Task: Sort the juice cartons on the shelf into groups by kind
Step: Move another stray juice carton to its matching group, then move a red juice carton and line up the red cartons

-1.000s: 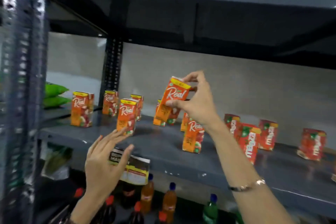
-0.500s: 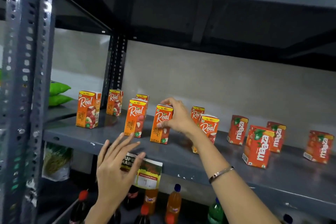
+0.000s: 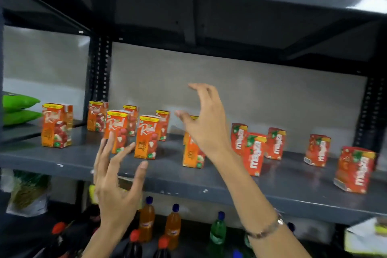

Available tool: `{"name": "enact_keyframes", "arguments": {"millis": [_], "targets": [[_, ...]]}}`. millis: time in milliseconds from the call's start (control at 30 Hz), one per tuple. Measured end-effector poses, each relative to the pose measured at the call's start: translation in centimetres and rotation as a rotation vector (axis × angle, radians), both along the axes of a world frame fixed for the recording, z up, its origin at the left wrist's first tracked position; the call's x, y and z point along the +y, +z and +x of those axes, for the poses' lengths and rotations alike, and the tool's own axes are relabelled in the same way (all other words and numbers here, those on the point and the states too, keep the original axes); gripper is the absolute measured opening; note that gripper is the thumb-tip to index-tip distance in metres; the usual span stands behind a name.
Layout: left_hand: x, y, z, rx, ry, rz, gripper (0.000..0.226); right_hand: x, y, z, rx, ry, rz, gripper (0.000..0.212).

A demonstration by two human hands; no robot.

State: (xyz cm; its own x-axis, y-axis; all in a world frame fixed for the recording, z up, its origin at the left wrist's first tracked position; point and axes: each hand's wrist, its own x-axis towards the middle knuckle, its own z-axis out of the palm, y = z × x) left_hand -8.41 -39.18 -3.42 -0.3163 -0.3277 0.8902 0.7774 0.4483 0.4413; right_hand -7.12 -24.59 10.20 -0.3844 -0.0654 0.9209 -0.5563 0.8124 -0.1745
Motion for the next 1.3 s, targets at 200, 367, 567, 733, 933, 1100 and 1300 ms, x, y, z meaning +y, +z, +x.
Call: {"name": "enact_keyframes", "arguments": {"millis": [200,367,567,733,933,1100,1300], "targets": [[13.4,1.4,4.1,0.041,-0.366,-0.056,0.035,14.5,-2.4,6.8,0.278,-0.279,-0.230,0.038],[24.9,1.0,7.8,0.048,-0.601,-0.229,0.037,30.1,-6.4,11.8,0.324,-0.688,-0.451,0.026],[32.3,-0.3,8.8,0.003,-0.540,-0.427,0.043,43.0,-8.7,14.2,-0.129,-0.929,-0.663,0.075],[33.8,-1.2,7.9,0.068,-0.352,-0.497,0.040,47.7,-8.1,12.3,-0.354,-0.883,-0.727,0.091],[34.6,-1.6,7.5,0.121,-0.252,-0.458,0.034,49.1,-8.1,10.7,-0.405,-0.900,-0.732,0.059],[34.8,-1.6,7.5,0.103,-0.227,-0.472,0.035,49.1,-8.1,11.0,-0.340,-0.859,-0.771,0.034],[34.0,-1.5,7.9,0.072,-0.327,-0.456,0.035,47.8,-8.8,12.2,-0.094,-0.884,-0.806,0.039]]}}
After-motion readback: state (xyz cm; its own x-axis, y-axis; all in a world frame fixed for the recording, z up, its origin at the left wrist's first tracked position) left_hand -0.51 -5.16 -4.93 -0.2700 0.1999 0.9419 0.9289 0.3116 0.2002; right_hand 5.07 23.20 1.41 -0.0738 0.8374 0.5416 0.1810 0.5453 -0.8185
